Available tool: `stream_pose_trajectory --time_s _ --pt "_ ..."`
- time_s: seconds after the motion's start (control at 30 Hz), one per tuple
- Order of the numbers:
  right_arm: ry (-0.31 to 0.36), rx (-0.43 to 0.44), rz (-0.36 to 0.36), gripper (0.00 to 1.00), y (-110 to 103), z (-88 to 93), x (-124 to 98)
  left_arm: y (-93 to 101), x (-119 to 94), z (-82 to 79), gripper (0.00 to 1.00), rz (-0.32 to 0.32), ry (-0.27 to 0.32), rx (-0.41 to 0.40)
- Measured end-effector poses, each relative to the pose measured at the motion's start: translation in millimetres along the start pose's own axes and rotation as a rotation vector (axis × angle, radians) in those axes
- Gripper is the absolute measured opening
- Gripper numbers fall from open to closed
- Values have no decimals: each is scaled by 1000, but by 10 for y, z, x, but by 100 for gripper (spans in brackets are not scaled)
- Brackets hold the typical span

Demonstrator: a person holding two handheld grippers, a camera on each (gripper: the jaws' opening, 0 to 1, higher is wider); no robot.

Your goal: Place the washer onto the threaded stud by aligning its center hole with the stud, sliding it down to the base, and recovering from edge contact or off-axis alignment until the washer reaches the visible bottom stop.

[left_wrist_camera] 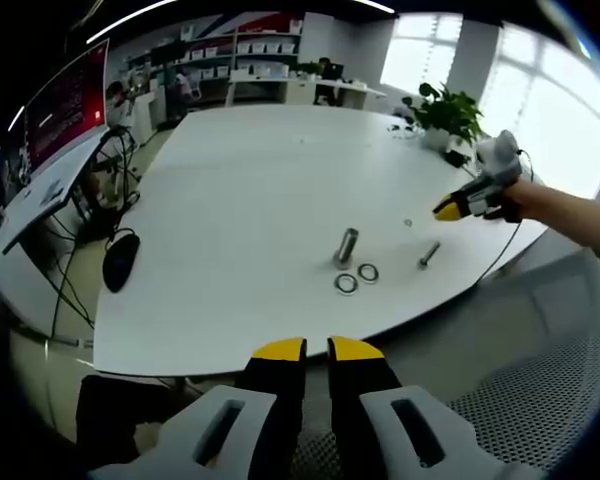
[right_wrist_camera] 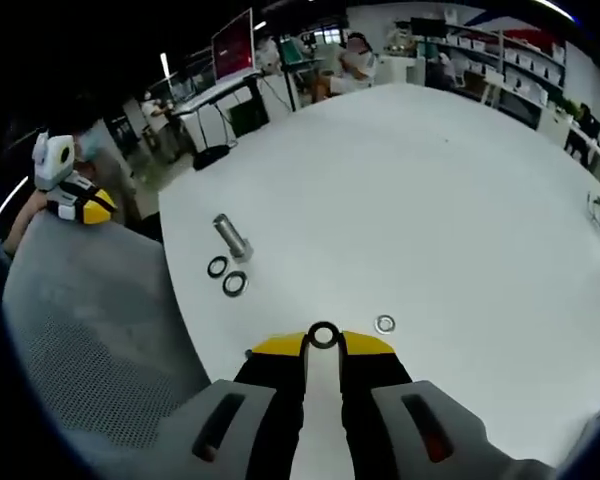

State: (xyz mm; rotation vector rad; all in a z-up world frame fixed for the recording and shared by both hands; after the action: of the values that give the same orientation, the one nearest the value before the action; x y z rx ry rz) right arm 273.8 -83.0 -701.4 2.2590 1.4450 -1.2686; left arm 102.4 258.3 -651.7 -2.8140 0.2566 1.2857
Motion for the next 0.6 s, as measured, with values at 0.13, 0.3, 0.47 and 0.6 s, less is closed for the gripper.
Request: stream_pose_trajectory --time_s 0.13,0.3,0.47,0.6 --pt "-6 -39 -7 14 -104 -35 -45 2 -2 -1 6 0 2 -1" --pt "-4 -62 -30 14 -262 -115 -94 1 -2 -3 6 1 4 -2" --pt "-88 -165 -44 14 -370 -122 -71 1 -3 -4 6 1 6 -4" --pt "-153 -212 -68 14 -442 -111 -16 -1 -5 -4 6 1 8 -7"
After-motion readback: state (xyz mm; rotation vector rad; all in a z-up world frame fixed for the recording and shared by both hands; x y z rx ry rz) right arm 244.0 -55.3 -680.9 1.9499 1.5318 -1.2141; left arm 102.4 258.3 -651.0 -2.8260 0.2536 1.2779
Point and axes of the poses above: the point that each gripper's makers call its tool centre point, and the gripper's own axes: x roughly forward along the fingers, y roughly to its right, z roughly out of its underside, the point moved 8 cm from there along -x, roughly backward along the fingers, and after that the axes turned 9 degrees about -z, right-handed, at the moved point
